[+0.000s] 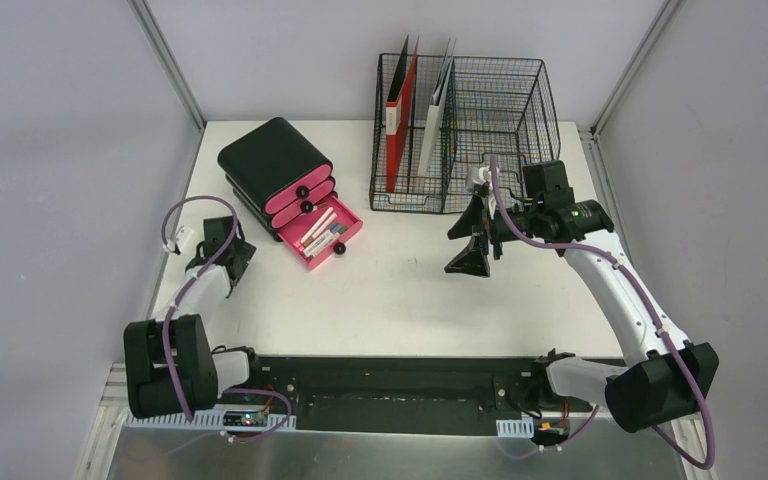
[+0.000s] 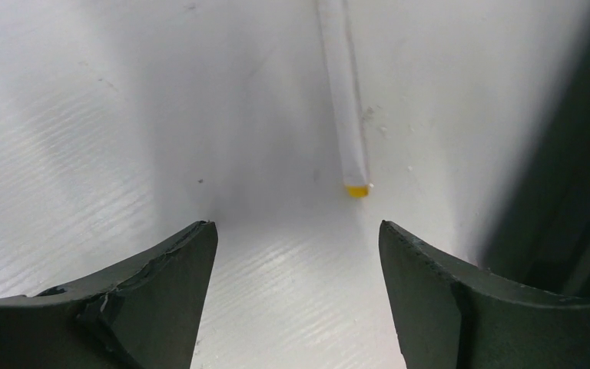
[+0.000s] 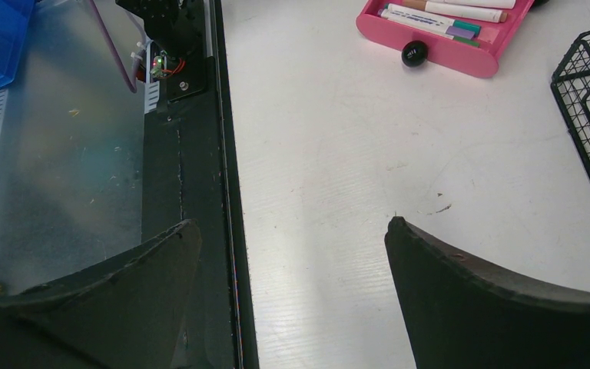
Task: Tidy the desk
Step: Pick up the stationery from the center of the board.
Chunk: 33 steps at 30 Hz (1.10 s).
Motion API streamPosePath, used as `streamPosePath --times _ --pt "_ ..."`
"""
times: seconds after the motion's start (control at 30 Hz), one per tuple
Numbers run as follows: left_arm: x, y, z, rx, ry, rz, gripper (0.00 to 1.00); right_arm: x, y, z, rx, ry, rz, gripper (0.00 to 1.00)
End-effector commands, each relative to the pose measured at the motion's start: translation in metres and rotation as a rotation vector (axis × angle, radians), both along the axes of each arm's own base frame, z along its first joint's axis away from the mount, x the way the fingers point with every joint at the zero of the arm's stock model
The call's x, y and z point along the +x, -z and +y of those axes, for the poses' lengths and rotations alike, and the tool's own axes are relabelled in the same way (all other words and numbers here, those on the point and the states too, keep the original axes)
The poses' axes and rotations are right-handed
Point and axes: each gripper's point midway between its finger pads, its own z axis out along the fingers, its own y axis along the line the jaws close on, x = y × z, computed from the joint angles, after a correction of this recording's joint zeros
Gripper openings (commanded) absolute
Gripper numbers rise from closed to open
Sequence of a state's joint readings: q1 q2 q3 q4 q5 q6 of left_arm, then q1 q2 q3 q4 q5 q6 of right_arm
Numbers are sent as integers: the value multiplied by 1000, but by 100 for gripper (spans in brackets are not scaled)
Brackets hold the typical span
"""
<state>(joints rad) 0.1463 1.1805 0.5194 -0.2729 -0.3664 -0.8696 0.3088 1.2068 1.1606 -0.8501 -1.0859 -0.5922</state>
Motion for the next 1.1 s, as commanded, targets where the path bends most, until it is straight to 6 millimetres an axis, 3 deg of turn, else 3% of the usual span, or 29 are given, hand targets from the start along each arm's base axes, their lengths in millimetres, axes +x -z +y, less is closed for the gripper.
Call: streamPosePath --times 0.0,0.07,0.23,0.43,0.67,0.87,1.07 --pt "0 6 6 -89 -140 61 79 -3 -12 2 49 -25 -44 94" --pt "-1 8 9 -107 -194 148 80 -4 -12 3 53 -29 -41 94" --pt "20 6 11 -130 -189 321 78 -6 -12 4 65 -43 -25 94" --pt "35 25 7 -174 -173 395 74 -6 -12 4 66 -44 -23 95" --pt "26 25 16 -123 -198 437 54 -6 -11 4 62 -43 -20 95" --pt "27 28 14 -132 -187 450 21 -5 -11 4 59 -39 -24 95" --pt "26 26 14 -131 -182 446 9 -5 -11 4 58 -38 -25 95"
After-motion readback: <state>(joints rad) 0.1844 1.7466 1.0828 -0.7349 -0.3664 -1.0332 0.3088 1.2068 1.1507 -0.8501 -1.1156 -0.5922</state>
